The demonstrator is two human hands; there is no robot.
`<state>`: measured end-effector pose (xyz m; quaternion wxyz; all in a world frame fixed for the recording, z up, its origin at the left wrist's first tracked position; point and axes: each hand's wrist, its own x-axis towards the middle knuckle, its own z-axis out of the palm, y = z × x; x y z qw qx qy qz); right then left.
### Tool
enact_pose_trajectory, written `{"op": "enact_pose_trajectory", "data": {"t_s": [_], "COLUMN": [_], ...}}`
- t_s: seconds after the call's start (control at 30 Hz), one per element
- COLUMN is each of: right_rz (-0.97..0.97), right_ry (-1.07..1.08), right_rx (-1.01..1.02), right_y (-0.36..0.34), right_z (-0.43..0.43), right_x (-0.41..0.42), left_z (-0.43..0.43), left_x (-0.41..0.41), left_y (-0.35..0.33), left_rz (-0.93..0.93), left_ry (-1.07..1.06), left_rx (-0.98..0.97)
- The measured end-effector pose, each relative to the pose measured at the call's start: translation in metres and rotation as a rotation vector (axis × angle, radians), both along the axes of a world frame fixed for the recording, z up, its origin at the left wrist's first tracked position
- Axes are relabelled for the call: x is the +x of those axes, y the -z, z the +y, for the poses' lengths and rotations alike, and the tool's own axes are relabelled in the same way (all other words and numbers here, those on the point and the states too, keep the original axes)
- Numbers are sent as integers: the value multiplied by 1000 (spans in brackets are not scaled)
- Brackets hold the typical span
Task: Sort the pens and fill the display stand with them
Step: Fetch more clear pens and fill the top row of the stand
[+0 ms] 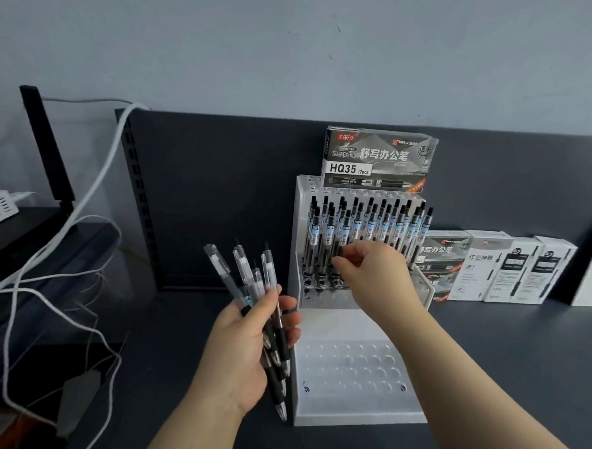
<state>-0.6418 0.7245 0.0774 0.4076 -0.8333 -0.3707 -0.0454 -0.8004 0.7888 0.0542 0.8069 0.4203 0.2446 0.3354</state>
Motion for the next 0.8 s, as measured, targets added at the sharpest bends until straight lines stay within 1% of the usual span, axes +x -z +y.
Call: {"op": "enact_pose_trajectory", "data": {"t_s": [0.03, 0.1, 0.13, 0.17, 0.2, 0.27, 0.3, 0.37, 0.47, 0.57, 0.63, 0.7, 0.77, 0.8], "right_rz": [0, 21, 35, 64, 112, 259, 342, 477, 582, 576, 541, 447, 351, 295], "right_ry": [22, 53, 39, -9, -88, -282, -349, -398, -444, -464, -416, -280, -132, -76], "right_rx": [36, 185, 231, 223, 172, 64, 58, 89, 72, 19, 59, 169, 339, 390], "right_y": [-1, -3, -4, -4, -4, 0, 2, 3, -2, -6, -11, -18, -26, -28], "right_z": [-2, -11, -16, -20, -23, -24, -24, -25, -29, -32, -32, -33, -33, -33], "right_x": [-2, -12, -20, -28, -38, -57, -61, -62, -56, -53, -48, -35, -18, -11], "left_z": [0, 0, 0, 0, -1, -4, -5, -7, -6, -7, -7, -4, -2, -1], "left_x": [0, 1, 2, 2, 4, 6, 7, 10, 13, 16, 19, 20, 21, 21], "left_y": [0, 1, 1, 2, 2, 2, 1, 0, 1, 2, 1, 0, -1, -1], "left_rz": [-2, -6, -5, 0, 6, 12, 11, 10, 14, 22, 28, 42, 50, 55], "left_ry": [-1, 3, 6, 11, 21, 65, 88, 107, 119, 127, 97, 40, -8, -24], "left_rx": [-13, -47, -60, -62, -52, -5, 17, 31, 32, 54, 77, 87, 81, 84]}}
